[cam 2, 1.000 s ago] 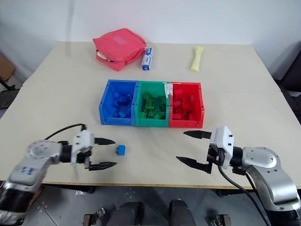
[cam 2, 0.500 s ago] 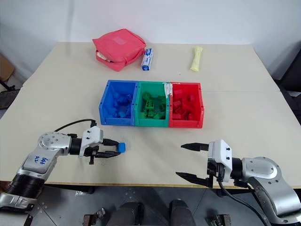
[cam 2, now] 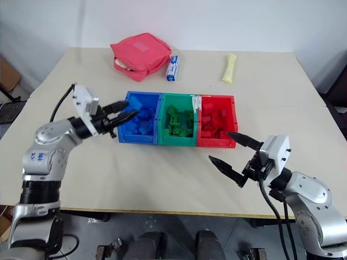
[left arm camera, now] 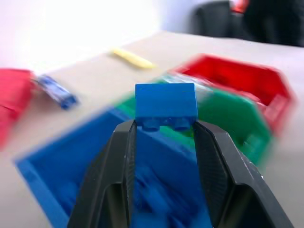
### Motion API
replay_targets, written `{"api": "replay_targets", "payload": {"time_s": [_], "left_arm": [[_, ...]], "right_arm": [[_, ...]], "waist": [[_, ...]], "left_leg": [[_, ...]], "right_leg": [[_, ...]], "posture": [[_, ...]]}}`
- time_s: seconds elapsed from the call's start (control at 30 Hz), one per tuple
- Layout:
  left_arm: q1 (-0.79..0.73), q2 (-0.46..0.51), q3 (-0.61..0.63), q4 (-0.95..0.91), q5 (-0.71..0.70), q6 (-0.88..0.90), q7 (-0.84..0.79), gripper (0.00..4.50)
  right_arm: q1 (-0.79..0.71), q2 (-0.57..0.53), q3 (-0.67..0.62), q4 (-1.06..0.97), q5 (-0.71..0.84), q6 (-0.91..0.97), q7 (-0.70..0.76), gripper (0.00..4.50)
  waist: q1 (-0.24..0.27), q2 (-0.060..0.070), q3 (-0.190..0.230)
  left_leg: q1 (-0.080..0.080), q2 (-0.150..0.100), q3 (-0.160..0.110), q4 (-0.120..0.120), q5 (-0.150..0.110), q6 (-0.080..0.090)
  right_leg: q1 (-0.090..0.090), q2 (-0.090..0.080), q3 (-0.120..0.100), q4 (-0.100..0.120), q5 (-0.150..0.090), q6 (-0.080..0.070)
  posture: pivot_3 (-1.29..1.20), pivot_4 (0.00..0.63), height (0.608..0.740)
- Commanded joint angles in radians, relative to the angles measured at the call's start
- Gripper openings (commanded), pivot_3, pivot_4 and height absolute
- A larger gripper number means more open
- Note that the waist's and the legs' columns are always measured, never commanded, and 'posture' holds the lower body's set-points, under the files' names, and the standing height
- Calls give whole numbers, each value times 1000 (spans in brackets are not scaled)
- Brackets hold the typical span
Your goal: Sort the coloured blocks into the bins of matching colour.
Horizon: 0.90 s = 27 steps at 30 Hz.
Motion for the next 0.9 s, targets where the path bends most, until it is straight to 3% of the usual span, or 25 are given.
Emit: {"api": "replay_targets", "payload": {"time_s": [0.03, 0.2, 0.33, 0.5, 0.63, 0.77, 0.9], "left_arm": [[-17, 0, -34, 18, 33, 10, 10, 1794], [-14, 23, -9, 21, 37, 29, 33, 3357], [45, 83, 9, -36, -11, 14, -79, 4474], [218, 232, 46, -104, -73, -56, -331, 4474], [357, 307, 127, -82, -107, -116, -433, 4474], [474, 343, 175, -20, -78, -195, -454, 4474], [495, 329, 185, -8, -68, -228, -412, 4474]], "right_arm": [[-15, -11, -14, -12, 5, 0, -6, 4500], [-21, -25, -29, -9, 13, 8, 5, 4500], [-23, -46, -37, 8, 21, 11, 33, 4500], [-12, -94, -15, 41, 2, -10, 131, 4500], [22, -135, 29, 100, -68, -84, 253, 4500], [40, -133, 61, 178, -112, -169, 336, 4500], [28, -130, 63, 204, -105, -174, 349, 4500]], "waist": [[-5, 0, 0], [-8, 0, 0], [-9, 0, 0], [-11, 0, 0], [-8, 0, 0], [-6, 0, 0], [-3, 0, 0]], "left_leg": [[0, 0, 0, 0, 0, 0], [0, 1, 1, -1, 0, -1], [0, 1, 1, -1, 0, -1], [0, 1, 1, -2, 1, -1], [0, 2, 1, -3, 0, -1], [1, 2, 1, -3, 0, 0], [0, 2, 1, -3, -2, 4]], "right_leg": [[0, 0, 0, 0, 0, 0], [-1, 1, 1, 0, 0, 0], [-1, 1, 1, 0, 0, 0], [-1, 0, 1, -1, 0, 0], [0, 0, 1, -3, 0, -1], [1, -1, 1, -4, 0, -1], [1, -2, 1, -4, 0, -1]], "posture": [[0, 150, 740], [0, 150, 740], [0, 150, 740], [0, 150, 740], [0, 150, 740], [0, 150, 740], [0, 150, 740]]}}
